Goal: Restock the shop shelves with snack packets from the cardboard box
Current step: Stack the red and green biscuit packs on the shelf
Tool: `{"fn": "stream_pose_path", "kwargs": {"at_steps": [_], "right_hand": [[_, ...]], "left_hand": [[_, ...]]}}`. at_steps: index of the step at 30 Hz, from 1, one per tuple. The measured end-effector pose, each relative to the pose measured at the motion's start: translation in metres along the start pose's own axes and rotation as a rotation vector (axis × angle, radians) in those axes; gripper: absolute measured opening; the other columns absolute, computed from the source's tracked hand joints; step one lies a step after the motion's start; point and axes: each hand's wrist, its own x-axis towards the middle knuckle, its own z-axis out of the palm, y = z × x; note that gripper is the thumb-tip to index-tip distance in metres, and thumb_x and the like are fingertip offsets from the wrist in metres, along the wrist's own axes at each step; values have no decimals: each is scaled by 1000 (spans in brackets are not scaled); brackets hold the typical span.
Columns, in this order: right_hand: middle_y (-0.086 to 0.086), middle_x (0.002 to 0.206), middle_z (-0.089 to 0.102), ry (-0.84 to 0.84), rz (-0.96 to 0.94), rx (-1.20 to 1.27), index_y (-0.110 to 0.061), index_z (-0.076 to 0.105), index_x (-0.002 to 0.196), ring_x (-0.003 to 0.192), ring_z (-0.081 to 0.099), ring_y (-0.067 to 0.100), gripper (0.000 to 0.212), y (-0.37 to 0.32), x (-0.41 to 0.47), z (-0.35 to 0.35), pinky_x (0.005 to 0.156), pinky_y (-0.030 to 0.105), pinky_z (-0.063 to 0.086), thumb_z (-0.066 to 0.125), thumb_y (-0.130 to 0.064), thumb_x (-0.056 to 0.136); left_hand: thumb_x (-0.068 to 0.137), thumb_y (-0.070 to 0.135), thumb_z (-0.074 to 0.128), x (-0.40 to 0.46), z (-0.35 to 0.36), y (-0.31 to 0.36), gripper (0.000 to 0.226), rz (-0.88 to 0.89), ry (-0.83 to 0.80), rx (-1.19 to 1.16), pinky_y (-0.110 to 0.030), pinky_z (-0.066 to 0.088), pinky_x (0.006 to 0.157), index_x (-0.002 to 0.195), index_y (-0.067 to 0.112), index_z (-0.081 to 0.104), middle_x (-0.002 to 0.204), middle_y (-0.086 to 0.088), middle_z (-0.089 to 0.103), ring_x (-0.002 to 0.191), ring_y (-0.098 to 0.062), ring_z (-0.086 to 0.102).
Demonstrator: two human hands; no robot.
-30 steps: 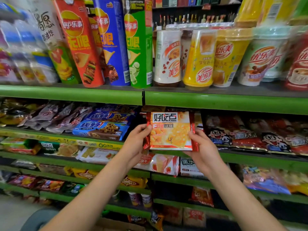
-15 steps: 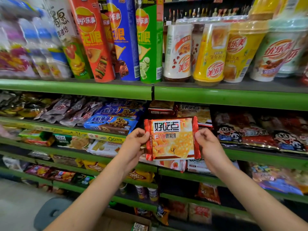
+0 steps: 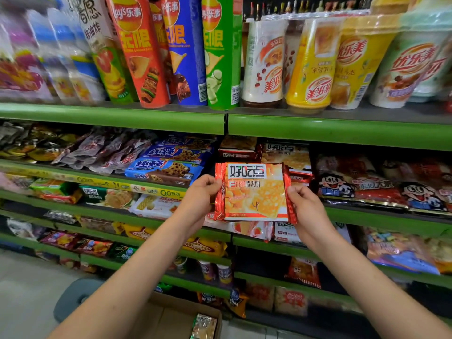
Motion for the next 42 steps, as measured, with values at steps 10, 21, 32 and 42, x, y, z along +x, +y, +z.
{"fn": "stream_pose_path", "kwargs": {"at_steps": [10,21,32,42], "right_hand": [[-1,77,74,-36,14,148,-16,62,87,63,69,11,21,-1,1,-1,53,26,54,49,-15,103],[3,83,74,-81,2,254,-13,63,92,69,71,13,21,-2,-3,4,53,28,56,47,-4,100],[-28,126,60,-224,-419,-311,-49,64,116,119,52,-12,25,-16,-21,2,93,10,44,54,-37,95],[-33,129,50,-331,-443,-487,-47,55,126,117,45,-20,30,-29,-25,10,101,21,42,57,-37,98]], "left_hand": [[104,9,46,-3,1,8,21,-53,-18,-260,-32,59,55,85,8,55,79,-9,77,68,-21,75],[103,11,49,-6,0,16,17,-61,2,-307,-31,58,54,88,9,55,80,-11,76,69,-22,75],[99,10,53,-5,-5,21,7,-112,70,-340,-32,59,53,95,6,57,73,-10,75,65,-19,73],[97,7,53,-7,-3,30,11,-187,110,-432,-33,59,50,94,0,60,81,-19,74,69,-28,76]]}}
